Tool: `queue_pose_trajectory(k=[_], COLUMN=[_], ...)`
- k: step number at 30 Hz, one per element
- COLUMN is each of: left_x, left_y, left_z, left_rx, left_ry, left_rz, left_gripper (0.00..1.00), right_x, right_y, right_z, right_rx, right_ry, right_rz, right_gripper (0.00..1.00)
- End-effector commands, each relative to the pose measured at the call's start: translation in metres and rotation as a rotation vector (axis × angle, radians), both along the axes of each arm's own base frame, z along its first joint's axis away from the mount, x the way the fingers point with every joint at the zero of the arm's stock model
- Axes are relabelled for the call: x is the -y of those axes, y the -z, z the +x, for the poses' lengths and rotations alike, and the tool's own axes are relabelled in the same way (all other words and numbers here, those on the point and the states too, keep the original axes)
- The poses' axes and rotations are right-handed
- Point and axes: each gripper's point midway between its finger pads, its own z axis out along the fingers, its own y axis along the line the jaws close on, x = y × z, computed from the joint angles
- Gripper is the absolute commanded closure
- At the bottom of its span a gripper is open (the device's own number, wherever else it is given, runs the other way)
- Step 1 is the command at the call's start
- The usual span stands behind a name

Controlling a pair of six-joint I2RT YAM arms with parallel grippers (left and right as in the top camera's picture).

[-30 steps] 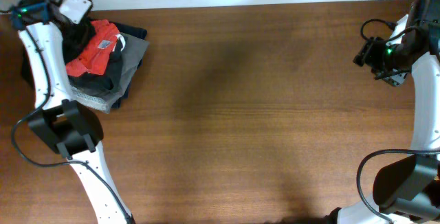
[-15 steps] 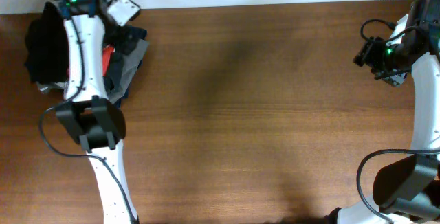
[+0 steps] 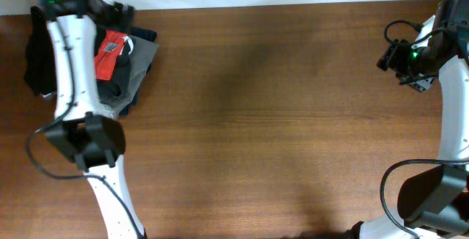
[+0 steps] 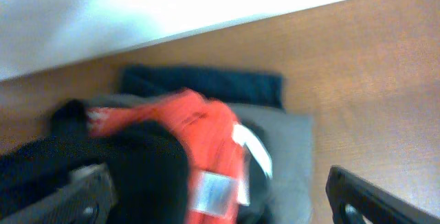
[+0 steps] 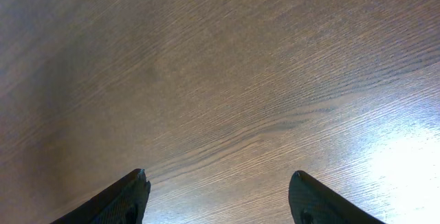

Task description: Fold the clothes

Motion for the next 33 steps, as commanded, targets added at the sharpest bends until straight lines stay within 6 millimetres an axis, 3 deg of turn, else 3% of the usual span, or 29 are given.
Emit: queue_pose_trajectory(k=[1, 8, 14, 19, 23, 27, 29, 33], left_x=[-0.044, -0.094, -0.123, -0.142, -0.143, -0.125, -0.111, -0.077], left_y=[-0.042, -0.038, -0.006, 0.015, 0.027, 0.074, 0.111, 0.194], left_z=[-0.004, -0.007, -0.005, 0.007, 0.023, 0.027, 0.021, -0.010], left_rx=[0.124, 0.125, 0.102, 0.132, 0.163, 0.060, -0.042, -0.311], left_ry=[-0.189, -0.156, -0.313, -0.460, -0.450, -0.421, -0.407, -0.382], left_rz=[-0.084, 0.061, -0.039, -0.091, -0.089, -0.116, -0.127, -0.144], left_gripper=[0.01, 0.01, 0.01, 0.01, 0.01, 0.01, 0.01, 0.01], right_x=[-0.002, -0.001, -0.001, -0.001, -0.001, -0.001, -0.001, -0.001], right_y=[0.000, 0.000, 0.000, 0.000, 0.000, 0.000, 0.000, 0.001], right_z=[0.001, 0.002, 0.003, 0.002, 0.002, 0.002, 0.003, 0.003], right_rx=[-0.001, 0.006, 0.007, 0.006, 0.006, 0.006, 0.006, 0.005], right_ry=[-0.004, -0.004, -0.004, -0.004, -0.004, -0.004, -0.004, -0.004], right_rz=[-0.002, -0.004, -0.004, -0.004, -0.004, -0.004, -0.004, -0.004], right_gripper=[0.30, 0.30, 0.30, 0.30, 0.30, 0.30, 0.30, 0.30])
